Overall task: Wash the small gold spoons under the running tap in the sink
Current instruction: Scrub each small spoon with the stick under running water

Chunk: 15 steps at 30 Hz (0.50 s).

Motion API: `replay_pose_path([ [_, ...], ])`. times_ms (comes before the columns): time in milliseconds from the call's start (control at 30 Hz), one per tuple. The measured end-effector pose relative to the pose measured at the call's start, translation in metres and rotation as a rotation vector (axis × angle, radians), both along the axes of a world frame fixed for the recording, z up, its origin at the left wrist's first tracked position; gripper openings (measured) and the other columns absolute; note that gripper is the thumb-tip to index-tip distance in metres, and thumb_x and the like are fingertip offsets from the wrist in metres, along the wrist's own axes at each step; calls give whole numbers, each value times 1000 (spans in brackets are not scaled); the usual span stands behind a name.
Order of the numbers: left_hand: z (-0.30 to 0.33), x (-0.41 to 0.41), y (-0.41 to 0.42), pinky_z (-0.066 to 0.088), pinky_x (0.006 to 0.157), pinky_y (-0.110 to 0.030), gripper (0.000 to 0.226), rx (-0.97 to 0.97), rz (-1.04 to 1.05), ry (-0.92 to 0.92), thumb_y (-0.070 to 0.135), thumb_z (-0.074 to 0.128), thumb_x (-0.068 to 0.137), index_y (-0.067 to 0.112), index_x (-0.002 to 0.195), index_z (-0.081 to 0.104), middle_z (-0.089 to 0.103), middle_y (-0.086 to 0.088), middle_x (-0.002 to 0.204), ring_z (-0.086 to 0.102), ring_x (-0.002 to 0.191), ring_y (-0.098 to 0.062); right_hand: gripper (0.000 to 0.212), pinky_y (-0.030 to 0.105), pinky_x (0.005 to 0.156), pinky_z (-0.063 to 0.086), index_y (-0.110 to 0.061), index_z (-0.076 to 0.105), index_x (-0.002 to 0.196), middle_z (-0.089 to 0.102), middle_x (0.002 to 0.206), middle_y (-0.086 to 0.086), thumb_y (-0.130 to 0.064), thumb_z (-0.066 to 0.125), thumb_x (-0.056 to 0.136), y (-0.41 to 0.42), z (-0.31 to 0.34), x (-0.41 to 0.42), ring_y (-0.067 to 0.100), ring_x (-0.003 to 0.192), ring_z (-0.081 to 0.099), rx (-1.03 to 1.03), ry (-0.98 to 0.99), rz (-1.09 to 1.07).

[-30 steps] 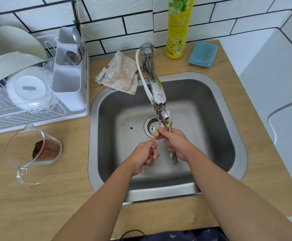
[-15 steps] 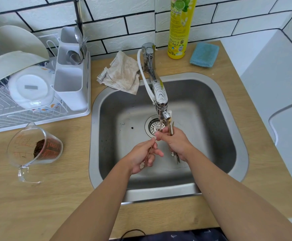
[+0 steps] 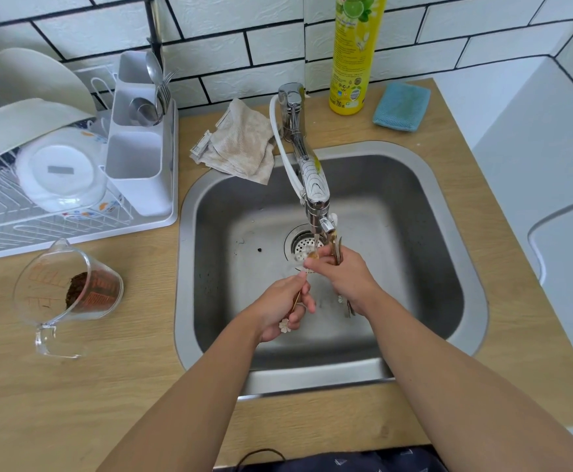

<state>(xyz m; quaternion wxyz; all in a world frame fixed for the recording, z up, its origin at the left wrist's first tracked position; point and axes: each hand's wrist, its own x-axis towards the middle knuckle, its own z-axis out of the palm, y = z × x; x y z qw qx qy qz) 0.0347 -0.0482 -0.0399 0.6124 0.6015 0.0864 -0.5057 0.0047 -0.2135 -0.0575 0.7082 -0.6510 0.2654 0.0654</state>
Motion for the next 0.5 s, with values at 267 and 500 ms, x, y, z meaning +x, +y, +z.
replay_pose_path([
  [267, -1, -1, 1, 29, 37, -19, 37, 37, -43, -68, 48, 42, 104, 14, 91, 48, 65, -9, 72, 33, 37, -12, 9, -1, 66, 43, -20, 75, 104, 79, 83, -13, -19, 68, 97, 1, -1, -1, -12, 79, 69, -91, 17, 62],
  [500, -4, -4, -3, 40, 43, -25, 27, 58, -48, -228, 31, 45, 106, 8, 105, 59, 69, -4, 82, 47, 45, -14, 25, 24, 85, 51, -22, 78, 91, 80, 90, -11, -35, 60, 101, 0, 2, 0, 6, 94, 72, -197, 43, -36],
])
